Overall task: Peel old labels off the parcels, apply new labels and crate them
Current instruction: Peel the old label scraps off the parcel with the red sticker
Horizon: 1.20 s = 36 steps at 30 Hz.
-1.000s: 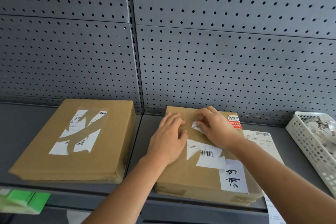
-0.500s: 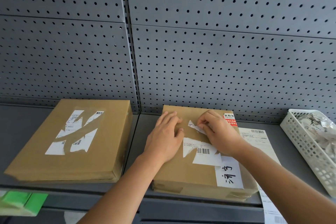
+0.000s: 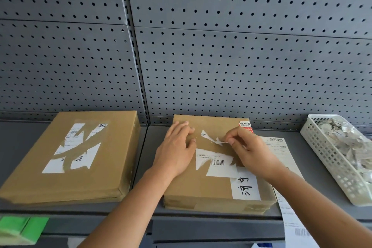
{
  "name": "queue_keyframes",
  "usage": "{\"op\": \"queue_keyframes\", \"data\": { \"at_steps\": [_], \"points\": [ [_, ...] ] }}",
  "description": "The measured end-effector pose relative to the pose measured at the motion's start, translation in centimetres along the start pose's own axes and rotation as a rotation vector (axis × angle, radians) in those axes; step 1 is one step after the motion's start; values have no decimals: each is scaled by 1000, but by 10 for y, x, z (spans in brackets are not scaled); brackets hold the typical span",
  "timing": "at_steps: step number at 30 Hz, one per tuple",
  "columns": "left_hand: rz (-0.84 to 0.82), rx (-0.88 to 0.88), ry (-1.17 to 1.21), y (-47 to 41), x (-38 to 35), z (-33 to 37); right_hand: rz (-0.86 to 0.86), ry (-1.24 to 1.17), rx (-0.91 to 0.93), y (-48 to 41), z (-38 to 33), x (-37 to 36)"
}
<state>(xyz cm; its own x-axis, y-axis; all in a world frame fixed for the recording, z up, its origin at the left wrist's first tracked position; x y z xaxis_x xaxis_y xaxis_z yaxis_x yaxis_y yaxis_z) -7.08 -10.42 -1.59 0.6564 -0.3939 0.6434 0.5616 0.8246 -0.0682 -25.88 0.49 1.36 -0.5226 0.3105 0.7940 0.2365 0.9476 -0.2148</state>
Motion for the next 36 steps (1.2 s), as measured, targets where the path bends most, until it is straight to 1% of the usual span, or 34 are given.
{"op": "queue_keyframes", "data": {
  "at_steps": [3, 5, 6, 11, 13, 20, 22, 26, 29, 32, 34, 36],
  "points": [
    [-3, 3, 0, 0, 0, -1, 28, -153, -60, 3, 5, 9],
    [1, -1, -1, 0, 0, -1, 37, -197, -72, 3, 5, 13],
    [4, -3, -2, 0, 0, -2, 30, -171, -61, 2, 4, 13],
    [8, -8, -7, -1, -1, -1, -80, 115, 48, -7, -2, -8],
    [10, -9, -7, -1, -1, -1, -60, 190, 62, -14, -3, -14],
    [10, -9, -7, -1, 0, -1, 19, 203, 38, -17, -1, -6],
    [10, -8, -9, -1, -1, -2, -1, 218, 66, -17, -2, -7],
    [8, -3, -12, 0, -1, -1, -53, 337, 87, -21, 0, -13],
    [4, -10, -8, -1, -2, 0, 23, 262, 57, -19, 3, -8],
    [2, -12, -7, -1, -1, 0, 101, 87, -87, -14, 8, 5],
    [2, -11, -4, 0, 0, -1, 102, -2, -151, -13, 11, 11],
    [3, -13, 0, 1, 0, 0, 70, -31, -160, -13, 13, 14]
  ]
}}
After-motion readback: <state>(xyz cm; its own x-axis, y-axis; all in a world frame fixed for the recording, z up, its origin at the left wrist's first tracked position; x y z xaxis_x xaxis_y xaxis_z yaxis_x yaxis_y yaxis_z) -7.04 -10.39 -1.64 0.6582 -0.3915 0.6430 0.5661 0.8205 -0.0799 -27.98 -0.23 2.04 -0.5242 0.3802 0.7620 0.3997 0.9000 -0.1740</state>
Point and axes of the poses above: each hand's wrist, its own y-axis away from the middle knuckle, its own x-axis out of the back of the hand, z = x × y, the point moved 4 cm from there along -y, towards the middle knuckle, and after that the axes turned 13 degrees about y, right-handed, at the moved point
